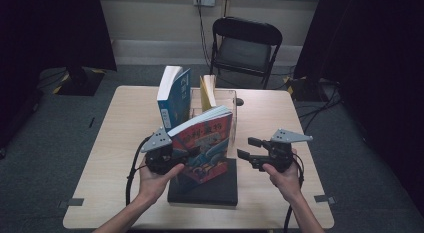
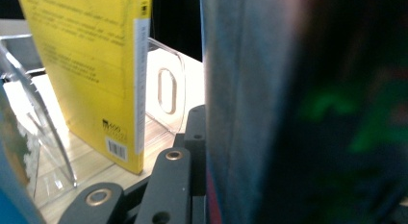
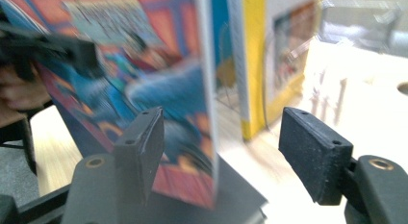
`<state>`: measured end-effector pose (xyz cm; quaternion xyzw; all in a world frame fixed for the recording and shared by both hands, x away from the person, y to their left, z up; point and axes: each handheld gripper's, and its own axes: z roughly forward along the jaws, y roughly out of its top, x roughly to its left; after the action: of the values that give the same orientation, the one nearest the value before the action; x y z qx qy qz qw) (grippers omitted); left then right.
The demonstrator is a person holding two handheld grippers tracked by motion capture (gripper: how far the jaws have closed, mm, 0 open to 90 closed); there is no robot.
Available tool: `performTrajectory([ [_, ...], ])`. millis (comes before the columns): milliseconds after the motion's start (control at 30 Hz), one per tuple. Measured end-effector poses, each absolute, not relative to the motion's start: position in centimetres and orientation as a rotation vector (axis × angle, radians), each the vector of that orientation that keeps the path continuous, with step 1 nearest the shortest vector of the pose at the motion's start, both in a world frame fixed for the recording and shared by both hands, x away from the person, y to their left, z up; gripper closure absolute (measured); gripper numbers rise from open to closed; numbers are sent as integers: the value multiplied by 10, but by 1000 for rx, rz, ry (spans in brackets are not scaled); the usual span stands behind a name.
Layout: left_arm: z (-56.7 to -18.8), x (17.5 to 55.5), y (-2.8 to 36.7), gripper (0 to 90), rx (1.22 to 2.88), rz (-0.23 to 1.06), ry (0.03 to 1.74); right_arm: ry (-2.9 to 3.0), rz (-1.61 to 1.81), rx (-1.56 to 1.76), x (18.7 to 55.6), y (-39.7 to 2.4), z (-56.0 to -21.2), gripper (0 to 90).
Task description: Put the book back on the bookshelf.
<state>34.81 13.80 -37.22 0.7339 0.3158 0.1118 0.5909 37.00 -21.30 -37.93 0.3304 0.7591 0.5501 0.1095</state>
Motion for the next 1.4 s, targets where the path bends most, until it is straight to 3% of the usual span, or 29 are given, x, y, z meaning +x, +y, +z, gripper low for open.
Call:
performTrajectory([
  [767, -356, 353, 161, 748, 1683, 432, 912, 2296, 1286, 1265, 371, -266, -454, 258],
  [1167, -343, 364, 158, 748, 1652, 514, 982, 2300, 1060, 1335, 385, -266, -482, 163],
  [1400, -344, 374, 152, 748, 1616, 568, 1009, 2313, 949, 1319, 387, -261, -491, 159],
])
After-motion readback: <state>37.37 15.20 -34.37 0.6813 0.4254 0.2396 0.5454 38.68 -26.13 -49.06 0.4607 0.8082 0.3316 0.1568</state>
